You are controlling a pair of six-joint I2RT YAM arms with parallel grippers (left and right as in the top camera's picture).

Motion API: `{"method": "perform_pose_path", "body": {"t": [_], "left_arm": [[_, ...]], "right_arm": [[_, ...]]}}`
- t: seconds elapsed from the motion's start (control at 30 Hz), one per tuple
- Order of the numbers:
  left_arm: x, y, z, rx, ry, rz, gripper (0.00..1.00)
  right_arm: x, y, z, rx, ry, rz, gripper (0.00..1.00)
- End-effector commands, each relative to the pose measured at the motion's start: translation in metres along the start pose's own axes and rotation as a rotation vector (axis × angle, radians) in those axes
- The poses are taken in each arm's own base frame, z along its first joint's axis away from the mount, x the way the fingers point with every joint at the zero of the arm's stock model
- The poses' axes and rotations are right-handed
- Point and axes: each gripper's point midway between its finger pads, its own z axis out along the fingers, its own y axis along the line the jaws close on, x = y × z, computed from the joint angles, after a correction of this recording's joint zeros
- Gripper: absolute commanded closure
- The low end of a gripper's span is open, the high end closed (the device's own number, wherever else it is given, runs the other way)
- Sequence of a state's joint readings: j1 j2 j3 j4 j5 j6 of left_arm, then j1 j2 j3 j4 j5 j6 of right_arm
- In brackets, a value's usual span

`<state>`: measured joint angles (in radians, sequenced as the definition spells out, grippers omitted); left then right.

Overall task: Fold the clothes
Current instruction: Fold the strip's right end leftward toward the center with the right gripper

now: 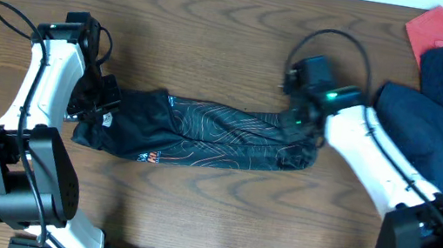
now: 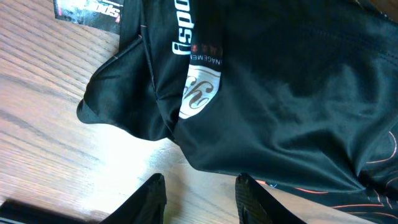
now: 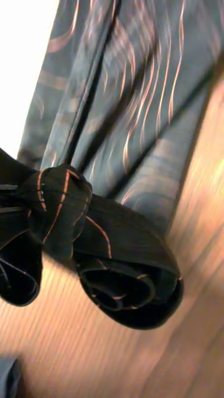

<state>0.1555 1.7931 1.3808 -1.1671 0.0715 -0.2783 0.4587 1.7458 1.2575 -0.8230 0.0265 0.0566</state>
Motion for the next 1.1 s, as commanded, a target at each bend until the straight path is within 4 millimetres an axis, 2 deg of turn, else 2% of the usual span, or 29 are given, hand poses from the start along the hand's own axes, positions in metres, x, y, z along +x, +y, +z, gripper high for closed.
{"method": "perform_pose_path", "body": {"t": [0.0,0.33,0.53,0.63,0.77,0.9,1.07], "left_arm": [[0.000,0.001,-0.004,0.001,-0.014,-0.017,0.61],[0.001,0.001,-0.004,0.000,-0.013,-0.016,0.61],[0.000,0.001,-0.004,0.001,-0.014,-0.016,0.61],[0.000,0.001,-0.004,0.001,-0.014,-0.016,0.61],[0.000,0.001,-0.004,0.001,-0.014,-0.016,0.61],[0.000,0.001,-0.004,0.001,-0.015,-0.016,0.61],[0.000,0.001,-0.004,0.002,-0.017,-0.016,0.61]], "right_arm": [[-0.006,0.028,0.000,-0.030,-0.023,0.006,0.99],[0.004,0.090,0.025,-0.159,0.027,-0.058,0.99],[-0.011,0.124,0.026,-0.242,-0.039,-0.041,0.99],[-0.015,0.132,0.024,-0.255,-0.063,-0.033,0.96],[-0.013,0.143,0.022,-0.290,-0.058,-0.050,0.87],[-0.010,0.146,0.019,-0.316,-0.047,-0.064,0.73],[-0.029,0.139,-0.007,-0.325,-0.126,-0.071,0.69]]}}
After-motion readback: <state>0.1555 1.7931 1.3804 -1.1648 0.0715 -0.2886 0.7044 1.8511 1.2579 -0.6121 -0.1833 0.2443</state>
